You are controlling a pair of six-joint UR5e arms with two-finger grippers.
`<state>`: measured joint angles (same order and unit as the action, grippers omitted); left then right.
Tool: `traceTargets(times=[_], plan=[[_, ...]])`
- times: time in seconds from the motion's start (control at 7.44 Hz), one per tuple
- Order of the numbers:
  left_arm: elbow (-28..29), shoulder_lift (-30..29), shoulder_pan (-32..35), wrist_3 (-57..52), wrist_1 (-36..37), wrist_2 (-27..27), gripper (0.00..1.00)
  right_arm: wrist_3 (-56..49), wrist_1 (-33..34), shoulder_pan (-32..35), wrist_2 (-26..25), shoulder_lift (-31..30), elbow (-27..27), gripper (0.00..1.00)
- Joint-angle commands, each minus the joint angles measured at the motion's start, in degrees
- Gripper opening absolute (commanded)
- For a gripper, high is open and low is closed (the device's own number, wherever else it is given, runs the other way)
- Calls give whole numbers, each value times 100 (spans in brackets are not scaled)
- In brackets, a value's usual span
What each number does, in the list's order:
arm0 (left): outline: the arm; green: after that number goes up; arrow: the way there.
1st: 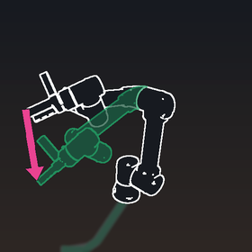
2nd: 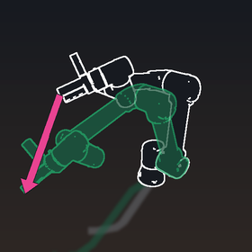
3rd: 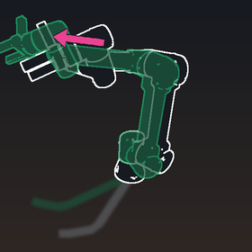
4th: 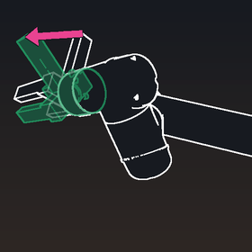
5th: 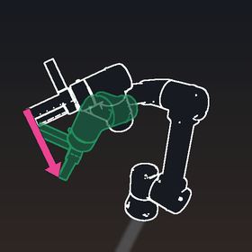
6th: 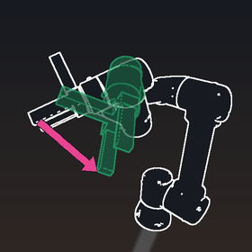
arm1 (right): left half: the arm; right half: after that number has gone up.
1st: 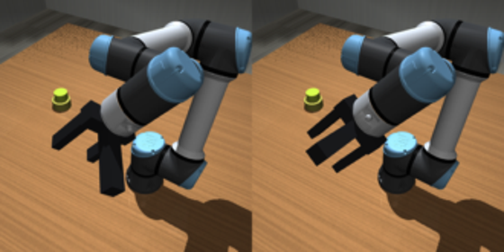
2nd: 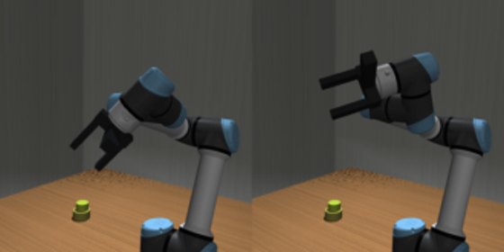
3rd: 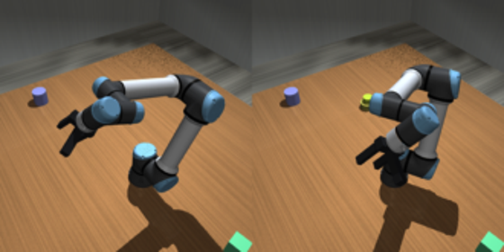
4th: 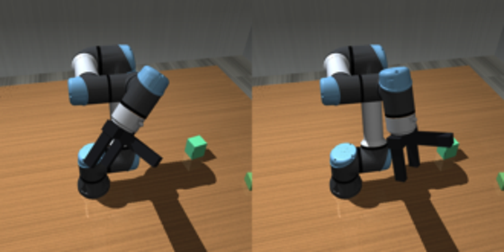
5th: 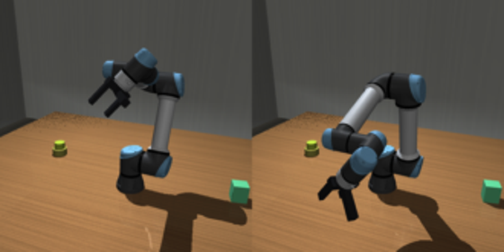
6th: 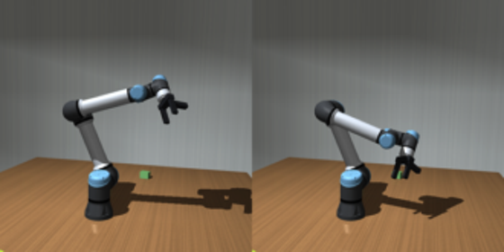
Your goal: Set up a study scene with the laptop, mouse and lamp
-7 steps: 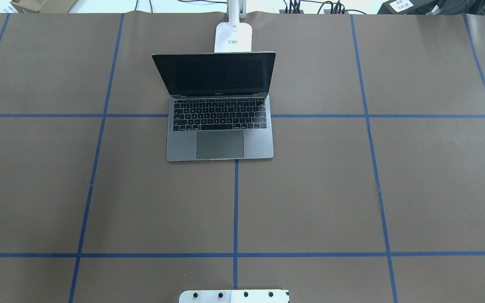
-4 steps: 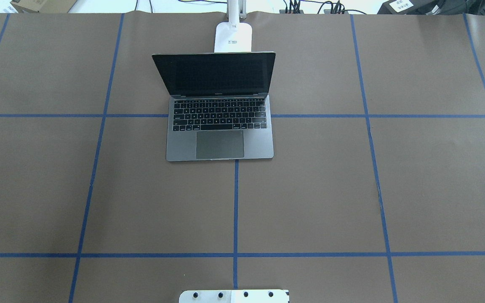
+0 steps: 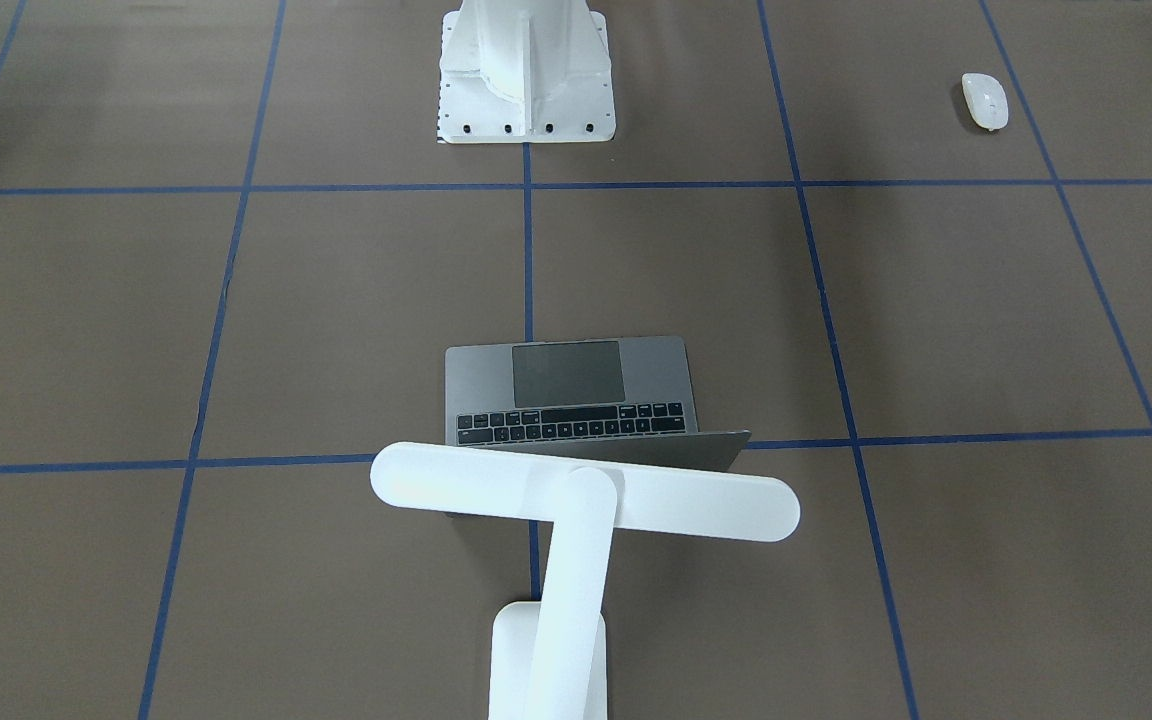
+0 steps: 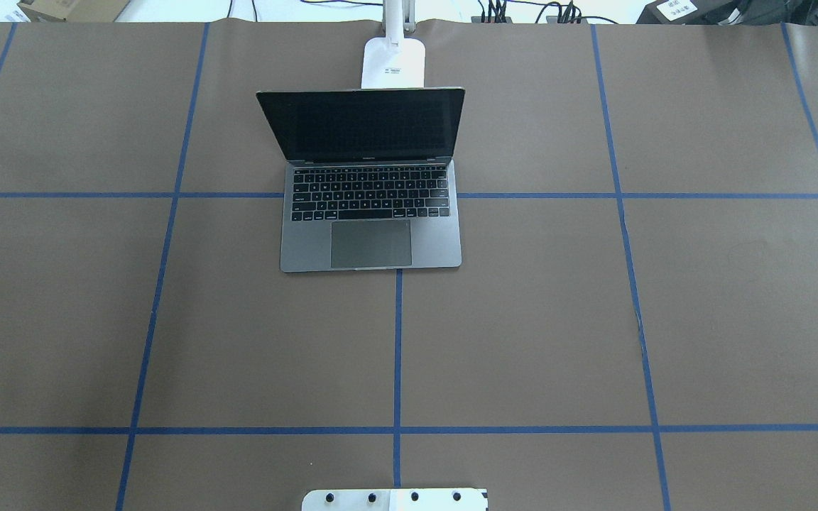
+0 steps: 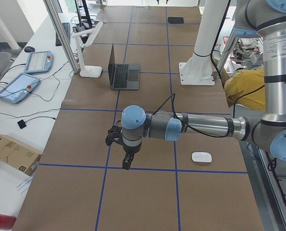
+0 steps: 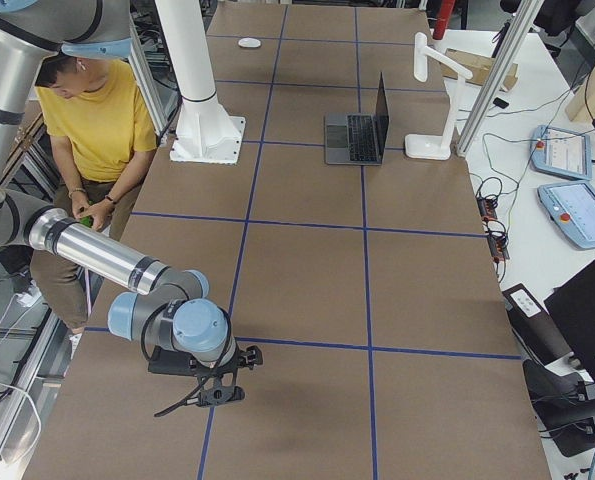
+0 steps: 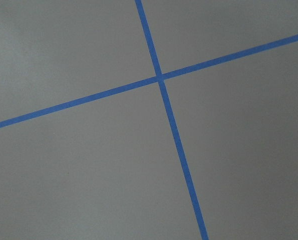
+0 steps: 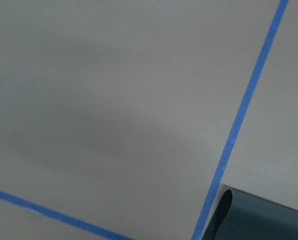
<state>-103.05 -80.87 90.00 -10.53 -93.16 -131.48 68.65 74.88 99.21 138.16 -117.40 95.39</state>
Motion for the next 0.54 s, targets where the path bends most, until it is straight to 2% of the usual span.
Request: traceTargets(times=[0.0,0.13,0.27,0.4], plan=[[-5,18,0,-2,0,17,100,52,9,466,895,16,-162,100],[-13,79,0,-2,0,9,100,52,43,354,793,-2,-117,100],[4,80,-9,-10,0,9,100,-35,79,101,426,24,-30,100],[13,88,-9,-10,0,9,100,17,236,20,153,-54,311,100]])
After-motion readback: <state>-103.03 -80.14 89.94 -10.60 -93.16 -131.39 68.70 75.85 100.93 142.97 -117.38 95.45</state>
